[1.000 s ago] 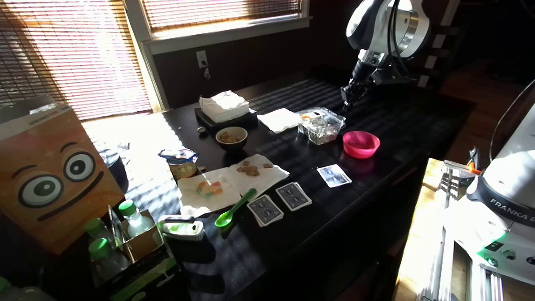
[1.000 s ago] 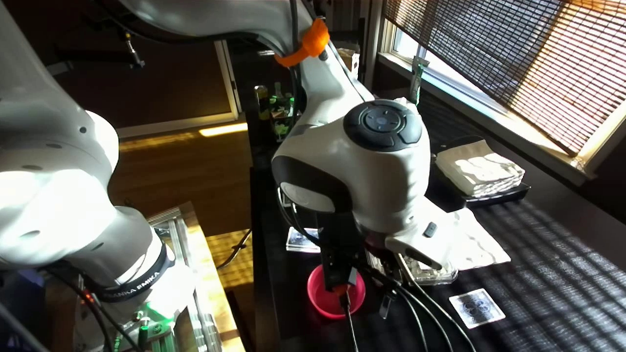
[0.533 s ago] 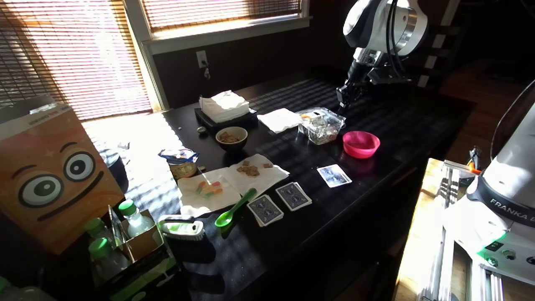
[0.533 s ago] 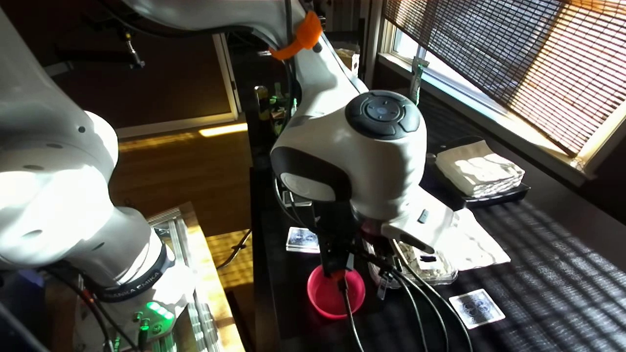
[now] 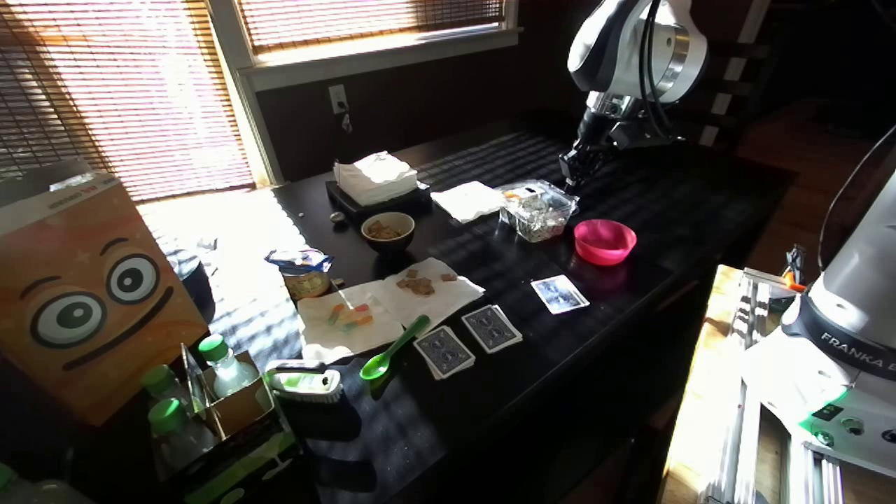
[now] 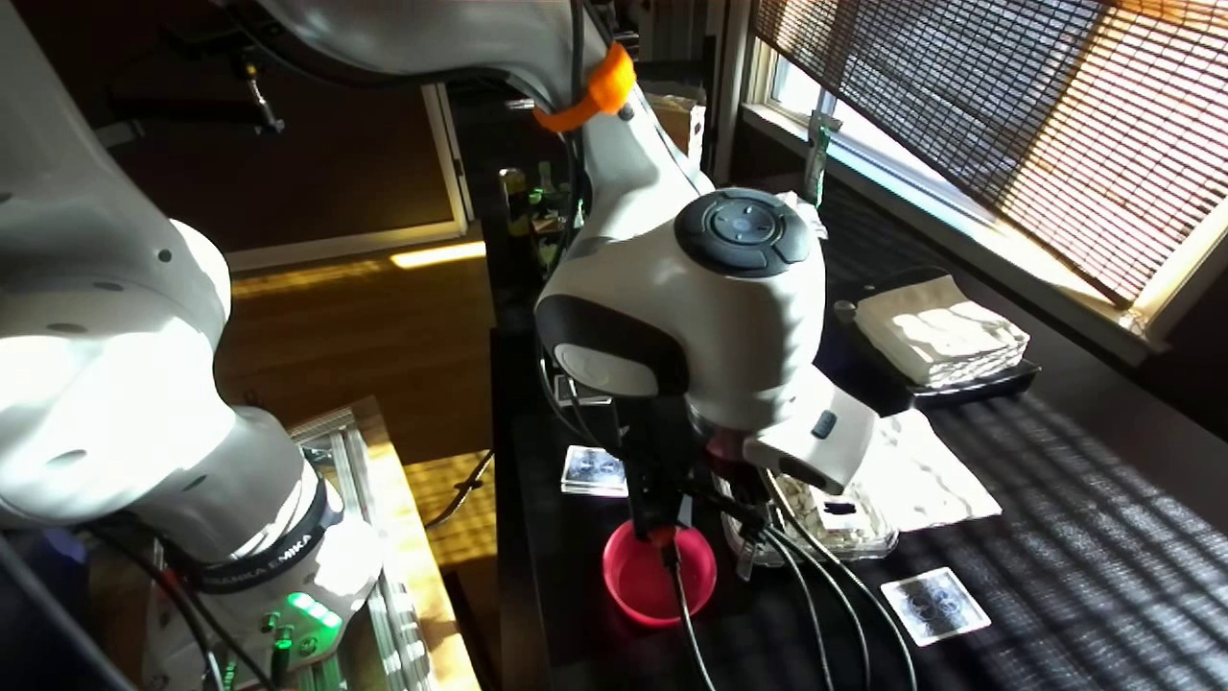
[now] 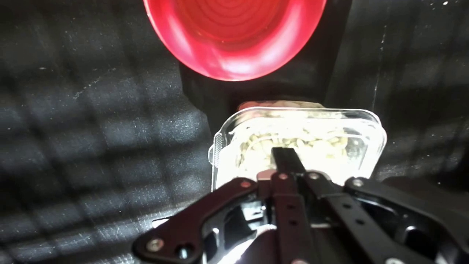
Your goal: Put the transparent lid on the transparent bowl
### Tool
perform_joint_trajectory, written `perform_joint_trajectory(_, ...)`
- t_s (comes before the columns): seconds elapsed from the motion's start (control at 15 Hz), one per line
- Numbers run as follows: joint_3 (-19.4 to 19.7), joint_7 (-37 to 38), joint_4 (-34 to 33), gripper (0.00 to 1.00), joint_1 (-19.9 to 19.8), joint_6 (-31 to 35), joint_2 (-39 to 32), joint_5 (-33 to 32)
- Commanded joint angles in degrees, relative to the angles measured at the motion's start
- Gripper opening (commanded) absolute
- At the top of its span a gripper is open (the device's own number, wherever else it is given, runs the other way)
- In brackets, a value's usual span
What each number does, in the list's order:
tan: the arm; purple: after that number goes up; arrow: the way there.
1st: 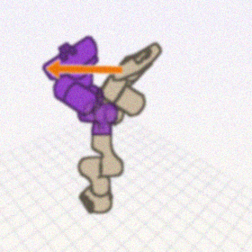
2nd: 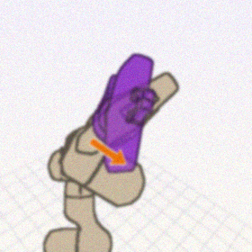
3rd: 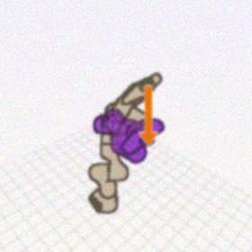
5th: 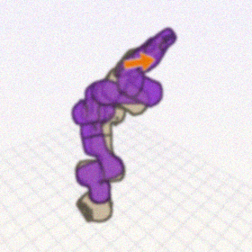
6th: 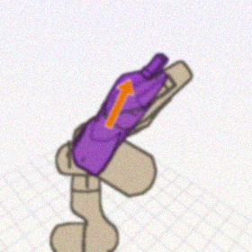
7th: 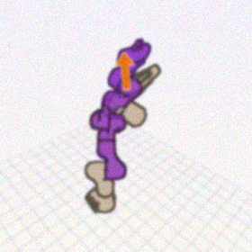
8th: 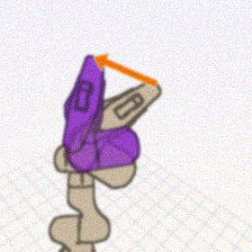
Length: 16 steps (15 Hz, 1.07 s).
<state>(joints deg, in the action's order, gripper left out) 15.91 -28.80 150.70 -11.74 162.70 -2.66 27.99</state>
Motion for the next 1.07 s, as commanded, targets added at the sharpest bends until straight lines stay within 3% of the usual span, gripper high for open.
perform_joint_trajectory(0.0,-0.05,1.96,-0.45,0.0,0.45,2.54,-2.09,-1.19)
perform_joint_trajectory(1.0,-0.83,0.6,-2.37,0.0,0.39,3.61,-5.67,1.12)
